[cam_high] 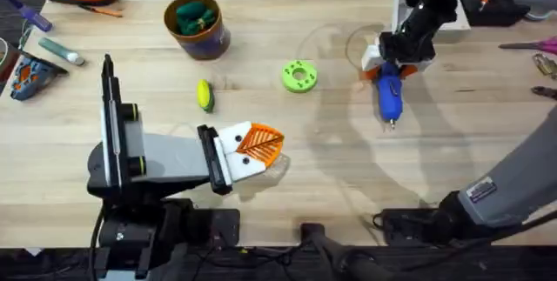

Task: Pick up the gripper from the table and insert it into the empty holder that is missing its gripper. Then pick up a screw, insert it into the mounting hole, and use the screwdriver to tighten it. Finally, clean up the table by picking up the vegetable and placing it into the bucket.

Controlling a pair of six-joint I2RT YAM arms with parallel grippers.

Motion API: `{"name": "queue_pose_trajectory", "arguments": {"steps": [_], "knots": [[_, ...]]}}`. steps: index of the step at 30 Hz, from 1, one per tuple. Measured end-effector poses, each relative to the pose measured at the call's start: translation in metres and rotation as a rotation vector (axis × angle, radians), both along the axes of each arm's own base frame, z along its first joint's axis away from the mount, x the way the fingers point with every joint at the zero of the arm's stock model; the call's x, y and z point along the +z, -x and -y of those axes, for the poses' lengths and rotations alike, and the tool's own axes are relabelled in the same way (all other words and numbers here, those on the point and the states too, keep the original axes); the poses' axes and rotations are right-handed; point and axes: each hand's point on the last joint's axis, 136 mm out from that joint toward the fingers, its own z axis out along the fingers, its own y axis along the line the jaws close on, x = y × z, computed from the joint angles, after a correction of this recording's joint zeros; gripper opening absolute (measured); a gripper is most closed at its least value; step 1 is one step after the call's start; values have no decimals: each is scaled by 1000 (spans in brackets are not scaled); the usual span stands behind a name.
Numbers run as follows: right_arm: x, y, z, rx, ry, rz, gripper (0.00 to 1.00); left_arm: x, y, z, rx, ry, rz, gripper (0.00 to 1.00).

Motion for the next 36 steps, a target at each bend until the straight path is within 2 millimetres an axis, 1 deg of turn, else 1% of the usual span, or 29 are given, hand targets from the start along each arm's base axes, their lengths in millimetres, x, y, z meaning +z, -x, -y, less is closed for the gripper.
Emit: {"name": "queue_pose_trajectory", "arguments": {"steps": [3,7,10,11,14,17,20,21,36], "knots": [[0,0,0,0,0,1,599,0,0,0,0,0,0,14],[0,-1,0,1,1,3,457,0,0,0,0,0,0,14],[0,-1,0,0,1,4,424,0,0,0,0,0,0,14],[0,-1,0,0,3,5,394,0,0,0,0,0,0,14],[0,-2,1,0,5,6,298,0,0,0,0,0,0,14],[-1,-1,1,0,9,3,150,0,0,0,0,0,0,14],[-2,-1,1,0,9,2,35,0,0,0,0,0,0,14],[-2,-1,1,-1,9,1,20,0,0,0,0,0,0,14],[-2,-1,1,0,9,0,26,0,0,0,0,0,0,14]]}}
